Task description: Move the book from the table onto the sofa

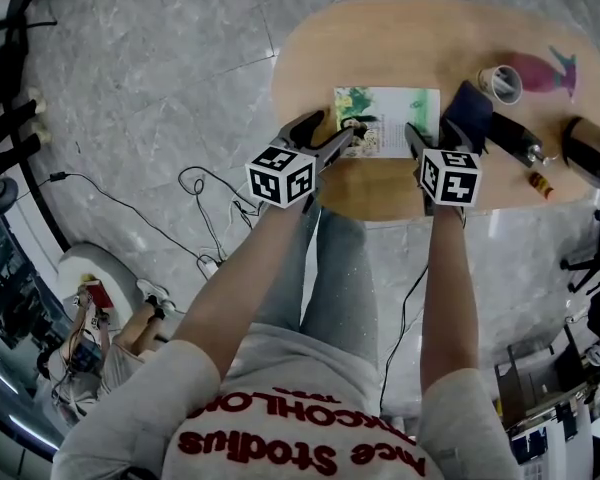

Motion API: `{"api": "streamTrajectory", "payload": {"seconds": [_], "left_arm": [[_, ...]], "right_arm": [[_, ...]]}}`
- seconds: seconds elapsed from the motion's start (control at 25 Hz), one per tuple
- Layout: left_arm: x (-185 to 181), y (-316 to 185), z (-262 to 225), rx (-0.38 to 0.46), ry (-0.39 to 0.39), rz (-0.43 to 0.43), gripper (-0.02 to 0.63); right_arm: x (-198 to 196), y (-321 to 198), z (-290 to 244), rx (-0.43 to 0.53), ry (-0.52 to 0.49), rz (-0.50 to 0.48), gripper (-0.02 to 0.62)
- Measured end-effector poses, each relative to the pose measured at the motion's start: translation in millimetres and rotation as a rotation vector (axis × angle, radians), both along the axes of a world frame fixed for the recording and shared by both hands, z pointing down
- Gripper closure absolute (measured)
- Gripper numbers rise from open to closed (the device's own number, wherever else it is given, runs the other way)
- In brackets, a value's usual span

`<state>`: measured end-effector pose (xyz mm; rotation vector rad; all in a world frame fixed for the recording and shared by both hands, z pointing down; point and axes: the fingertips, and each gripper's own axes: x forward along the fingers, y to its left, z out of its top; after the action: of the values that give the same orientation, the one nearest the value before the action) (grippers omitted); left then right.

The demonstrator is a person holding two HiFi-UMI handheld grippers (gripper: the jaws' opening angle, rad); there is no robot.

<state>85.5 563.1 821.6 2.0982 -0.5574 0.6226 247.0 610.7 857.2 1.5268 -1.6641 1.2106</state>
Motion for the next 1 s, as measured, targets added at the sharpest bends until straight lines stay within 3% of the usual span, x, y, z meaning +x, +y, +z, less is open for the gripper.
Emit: {"api": "streamTrajectory", "payload": {"seconds": [0.24,0.48,0.64,0.8,0.92,0.96,1.0], "left_arm": [[8.9,5.6,20.2,-0.007,-0.086,0.013,0.333],[9.7,2.4,30.6,0.016,-0.143,-0.050,0.339],[11.1,-0.6,31.4,-0.010,-0.119,-0.153,0.339],[11.2,-1.9,32.7,-0.055,-0.094,-0.180,0.339],[3.2,-2.9,31.3,-0.069,-0.099,-0.167,0.401],[0.5,-2.4,31.3,-0.052,-0.115,-0.142,0.441],[-1.9,-2.3,31.6,-0.035,-0.128,-0.122,0.456]], "right_arm": [[-3.3,1.7,7.1,-0.027,-0.043,0.016,0.275],[-6.4,3.7,7.1,-0.032,-0.060,-0.022,0.275],[-14.8,4.1,7.5,-0.030,-0.063,-0.047,0.275],[-14.9,4.8,8.1,-0.021,-0.076,-0.006,0.275],[-13.0,13.8,2.8,-0.020,-0.077,0.009,0.278],[-11.4,19.2,1.5,-0.022,-0.074,0.014,0.294],[-9.7,24.9,1.2,-0.024,-0.075,0.025,0.353]]}}
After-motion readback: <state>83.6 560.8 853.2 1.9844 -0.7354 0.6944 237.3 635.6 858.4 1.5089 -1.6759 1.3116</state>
